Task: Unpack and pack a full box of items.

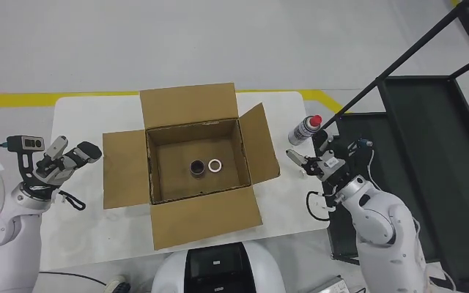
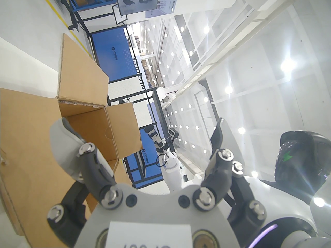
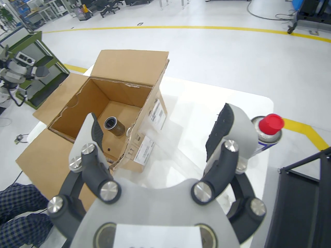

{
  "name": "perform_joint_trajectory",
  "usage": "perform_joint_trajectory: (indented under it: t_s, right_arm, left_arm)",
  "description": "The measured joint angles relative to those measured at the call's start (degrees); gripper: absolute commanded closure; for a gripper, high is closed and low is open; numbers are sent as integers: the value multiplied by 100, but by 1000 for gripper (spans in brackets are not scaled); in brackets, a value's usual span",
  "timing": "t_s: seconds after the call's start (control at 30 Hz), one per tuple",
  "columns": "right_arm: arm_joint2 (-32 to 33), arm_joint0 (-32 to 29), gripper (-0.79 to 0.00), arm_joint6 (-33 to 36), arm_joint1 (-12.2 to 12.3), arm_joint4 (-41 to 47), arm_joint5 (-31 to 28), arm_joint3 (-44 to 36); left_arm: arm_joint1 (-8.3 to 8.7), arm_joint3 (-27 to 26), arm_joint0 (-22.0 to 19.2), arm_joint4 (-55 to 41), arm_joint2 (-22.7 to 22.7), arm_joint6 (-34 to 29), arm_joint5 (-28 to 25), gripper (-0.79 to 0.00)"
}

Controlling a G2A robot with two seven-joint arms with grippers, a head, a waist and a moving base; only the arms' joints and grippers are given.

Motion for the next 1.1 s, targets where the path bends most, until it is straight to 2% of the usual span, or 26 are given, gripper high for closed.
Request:
perform_joint_trajectory:
  t_s: [0.17, 0.37, 0.47, 0.67, 1.1]
  right_arm:
    - [-16, 103, -785, -839, 0, -767, 477, 626]
    - [-245, 388, -785, -1541, 27, -1770, 645, 1700]
    - [-377, 577, -785, -1880, 30, -2087, 806, 2291]
    - [-518, 971, -785, -2269, 57, -2206, 643, 3295]
    - [-525, 1021, -785, -2285, 63, -2223, 601, 3393]
  left_arm:
    - [0, 0, 0, 0, 0, 0, 0, -785]
    - [0, 0, 0, 0, 0, 0, 0, -785]
    - [0, 0, 0, 0, 0, 0, 0, -785]
    - [0, 0, 0, 0, 0, 0, 0, -785]
    - [0, 0, 0, 0, 0, 0, 0, -785]
